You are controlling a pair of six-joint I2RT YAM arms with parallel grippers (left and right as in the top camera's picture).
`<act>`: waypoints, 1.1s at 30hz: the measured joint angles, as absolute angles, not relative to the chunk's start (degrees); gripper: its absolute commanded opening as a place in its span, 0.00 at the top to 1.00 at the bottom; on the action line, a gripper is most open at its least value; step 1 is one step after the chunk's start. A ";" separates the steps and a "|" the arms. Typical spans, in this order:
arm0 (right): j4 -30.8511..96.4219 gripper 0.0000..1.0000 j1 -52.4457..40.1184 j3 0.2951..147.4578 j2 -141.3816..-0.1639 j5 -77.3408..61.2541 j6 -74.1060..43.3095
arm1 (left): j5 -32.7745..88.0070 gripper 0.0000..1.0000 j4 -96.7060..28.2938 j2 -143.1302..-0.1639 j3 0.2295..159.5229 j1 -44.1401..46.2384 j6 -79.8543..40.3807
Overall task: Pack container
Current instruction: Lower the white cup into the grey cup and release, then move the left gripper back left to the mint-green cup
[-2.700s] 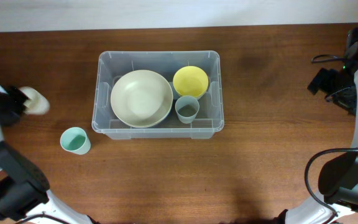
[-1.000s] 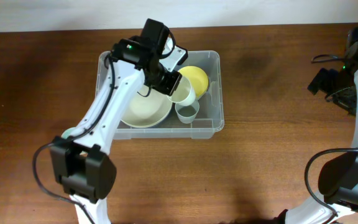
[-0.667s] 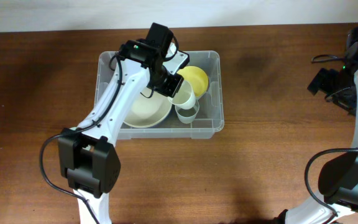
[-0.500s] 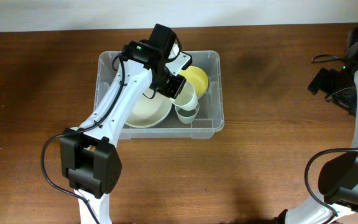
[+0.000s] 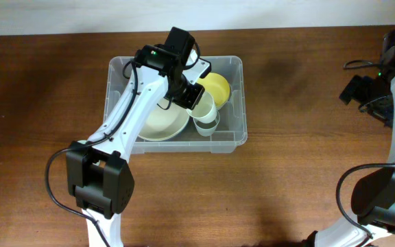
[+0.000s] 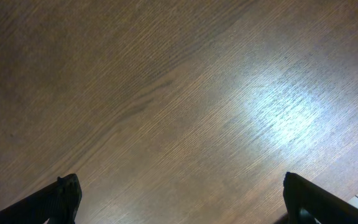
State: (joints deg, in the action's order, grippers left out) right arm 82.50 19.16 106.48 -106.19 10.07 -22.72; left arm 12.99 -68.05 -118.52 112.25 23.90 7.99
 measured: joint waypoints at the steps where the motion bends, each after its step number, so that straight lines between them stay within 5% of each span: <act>1: 82.50 0.01 19.16 106.48 -106.19 10.07 -22.74 | 12.97 0.98 -68.05 -118.52 112.25 23.88 7.99; 15: 82.50 0.01 19.16 106.48 -106.19 10.07 -22.68 | 12.78 0.69 -68.07 -118.52 112.25 23.88 8.60; 19: 82.50 0.01 19.16 106.48 -106.19 10.07 -22.72 | 12.58 0.44 -67.00 -118.52 112.25 23.88 8.97; 20: 82.50 0.01 19.16 106.48 -106.19 10.07 -22.70 | 12.56 0.05 -66.39 -118.52 112.25 23.88 8.93; 21: 82.50 0.01 19.16 106.48 -106.19 10.07 -22.70 | 12.38 0.00 -66.00 -118.52 112.25 23.88 9.04; 33: 82.50 0.01 19.16 106.48 -106.19 10.07 -22.70 | -2.09 0.00 -78.87 -118.52 129.08 17.67 0.27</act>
State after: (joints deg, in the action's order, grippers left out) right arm 82.50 19.16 106.48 -106.19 10.07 -22.70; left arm -2.09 -78.87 -118.52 129.08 17.67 0.27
